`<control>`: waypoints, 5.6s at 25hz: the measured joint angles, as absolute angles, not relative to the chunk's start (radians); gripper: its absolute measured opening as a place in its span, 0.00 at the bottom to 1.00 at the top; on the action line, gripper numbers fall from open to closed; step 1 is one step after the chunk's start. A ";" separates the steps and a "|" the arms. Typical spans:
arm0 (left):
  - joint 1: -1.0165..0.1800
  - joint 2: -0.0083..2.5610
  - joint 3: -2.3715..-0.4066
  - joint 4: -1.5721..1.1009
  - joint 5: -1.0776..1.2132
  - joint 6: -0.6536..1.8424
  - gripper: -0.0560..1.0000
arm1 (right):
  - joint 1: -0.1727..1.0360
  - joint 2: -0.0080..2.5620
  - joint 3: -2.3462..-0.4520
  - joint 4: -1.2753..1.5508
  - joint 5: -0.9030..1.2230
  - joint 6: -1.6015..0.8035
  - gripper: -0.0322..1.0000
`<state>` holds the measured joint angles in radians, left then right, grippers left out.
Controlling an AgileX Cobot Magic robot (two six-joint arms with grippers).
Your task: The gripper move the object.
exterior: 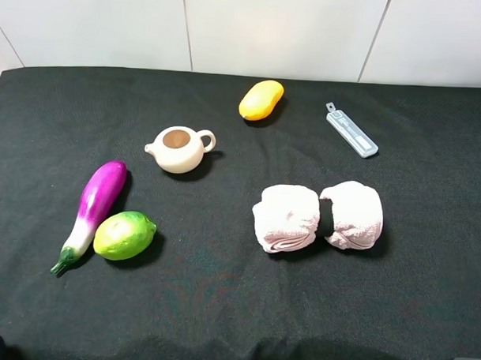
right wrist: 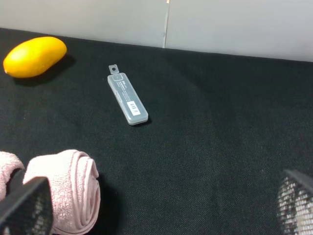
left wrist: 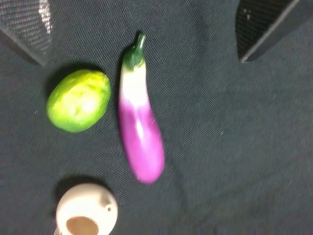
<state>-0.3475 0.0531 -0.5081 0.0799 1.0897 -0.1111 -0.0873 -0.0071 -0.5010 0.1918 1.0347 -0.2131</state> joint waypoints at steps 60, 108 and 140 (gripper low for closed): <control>-0.009 -0.002 -0.490 0.076 1.064 -0.020 0.80 | -0.087 -0.007 -0.501 0.192 1.035 -0.213 0.70; -0.009 -0.002 -0.490 0.077 1.064 -0.019 0.80 | -0.087 -0.007 -0.501 0.192 1.035 -0.213 0.70; -0.009 -0.002 -0.490 0.077 1.064 -0.019 0.80 | -0.087 -0.007 -0.501 0.214 1.035 -0.213 0.70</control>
